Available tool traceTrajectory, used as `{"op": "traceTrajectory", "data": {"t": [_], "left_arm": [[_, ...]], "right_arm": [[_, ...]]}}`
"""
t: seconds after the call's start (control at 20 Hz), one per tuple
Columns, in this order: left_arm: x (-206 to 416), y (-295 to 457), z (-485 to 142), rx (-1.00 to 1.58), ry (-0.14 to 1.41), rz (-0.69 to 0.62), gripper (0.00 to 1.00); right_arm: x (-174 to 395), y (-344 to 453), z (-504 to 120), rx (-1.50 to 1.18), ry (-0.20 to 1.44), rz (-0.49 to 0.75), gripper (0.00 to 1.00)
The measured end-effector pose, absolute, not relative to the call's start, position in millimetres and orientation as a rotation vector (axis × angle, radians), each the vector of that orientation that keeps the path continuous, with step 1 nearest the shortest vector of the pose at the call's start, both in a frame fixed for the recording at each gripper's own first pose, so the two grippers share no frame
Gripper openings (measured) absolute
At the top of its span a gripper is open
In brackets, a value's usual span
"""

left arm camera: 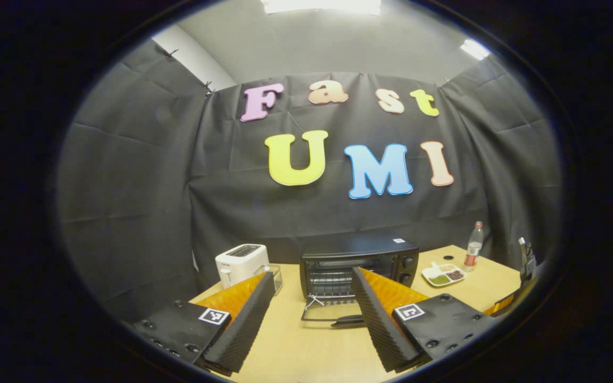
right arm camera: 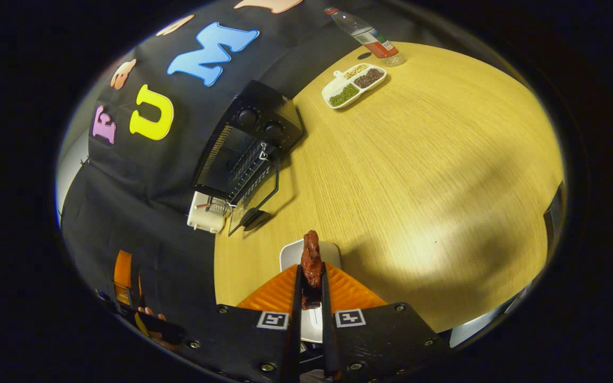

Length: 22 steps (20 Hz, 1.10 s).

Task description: Open the electric oven with the left hand, put the food in, and close the electric oven.

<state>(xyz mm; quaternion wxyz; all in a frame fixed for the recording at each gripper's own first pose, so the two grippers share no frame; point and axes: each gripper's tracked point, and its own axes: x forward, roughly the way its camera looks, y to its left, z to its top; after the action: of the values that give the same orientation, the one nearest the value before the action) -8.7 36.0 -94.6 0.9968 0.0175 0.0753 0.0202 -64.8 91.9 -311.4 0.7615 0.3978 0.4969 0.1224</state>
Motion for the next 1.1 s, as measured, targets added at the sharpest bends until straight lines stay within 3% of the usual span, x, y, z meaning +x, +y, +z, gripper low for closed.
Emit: {"op": "traceTrajectory", "data": {"t": [0.1, 0.4, 0.85, 0.9, 0.95, 1.0, 1.1], "left_arm": [[-8.6, 35.9, -96.2, 0.032, 0.154, 0.038, 0.93], [-4.8, 40.6, -100.9, 0.033, 0.158, 0.039, 0.95], [13.1, 51.4, -110.5, 0.003, 0.171, 0.045, 1.0], [15.3, 53.7, -111.0, 0.004, 0.171, 0.047, 0.9], [16.8, 56.9, -112.2, 0.004, 0.171, 0.05, 0.9], [18.9, 61.0, -111.6, 0.005, 0.171, 0.055, 0.97], [21.1, 70.9, -112.4, 0.004, 0.173, 0.071, 0.97]], "right_arm": [[-59.6, 95.6, -311.9, 0.865, 1.065, 0.271, 0.08], [-53.2, 97.4, -285.2, 0.866, 1.034, 0.293, 0.08], [0.1, 121.3, -230.8, 0.87, 0.888, 0.357, 0.07], [7.0, 125.0, -228.8, 0.867, 0.875, 0.361, 0.08], [11.8, 129.1, -228.0, 0.863, 0.868, 0.363, 0.07], [18.6, 133.0, -227.7, 0.861, 0.861, 0.363, 0.08], [32.5, 144.1, -227.0, 0.867, 0.852, 0.367, 0.07]]}}
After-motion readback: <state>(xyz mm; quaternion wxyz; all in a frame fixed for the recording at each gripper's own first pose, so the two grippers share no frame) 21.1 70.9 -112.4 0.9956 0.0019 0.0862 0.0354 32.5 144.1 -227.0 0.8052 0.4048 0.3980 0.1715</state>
